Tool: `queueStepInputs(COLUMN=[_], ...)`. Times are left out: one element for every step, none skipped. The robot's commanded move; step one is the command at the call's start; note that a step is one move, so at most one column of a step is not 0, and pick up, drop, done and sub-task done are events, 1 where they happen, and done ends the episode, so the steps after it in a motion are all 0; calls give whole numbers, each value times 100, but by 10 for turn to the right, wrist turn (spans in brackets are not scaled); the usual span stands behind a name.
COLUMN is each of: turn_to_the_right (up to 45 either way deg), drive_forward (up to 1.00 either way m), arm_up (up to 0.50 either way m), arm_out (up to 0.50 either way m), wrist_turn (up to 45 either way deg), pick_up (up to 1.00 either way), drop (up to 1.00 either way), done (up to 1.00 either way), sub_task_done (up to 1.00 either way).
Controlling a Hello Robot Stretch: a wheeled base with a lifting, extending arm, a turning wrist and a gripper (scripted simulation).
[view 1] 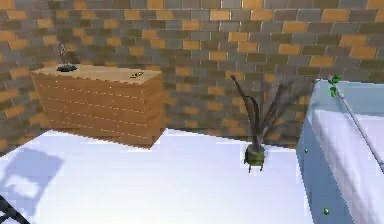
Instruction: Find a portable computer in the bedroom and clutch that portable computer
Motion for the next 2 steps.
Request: queueStepInputs(turn_to_the_right=[450, 210], drive_forward=[0, 0], arm_up=[0, 0], arm_out=[0, 0], wrist_turn=[0, 0], pick_up=[0, 0], drop=[0, 0], done=[0, 0], sub_task_done=[0, 0])
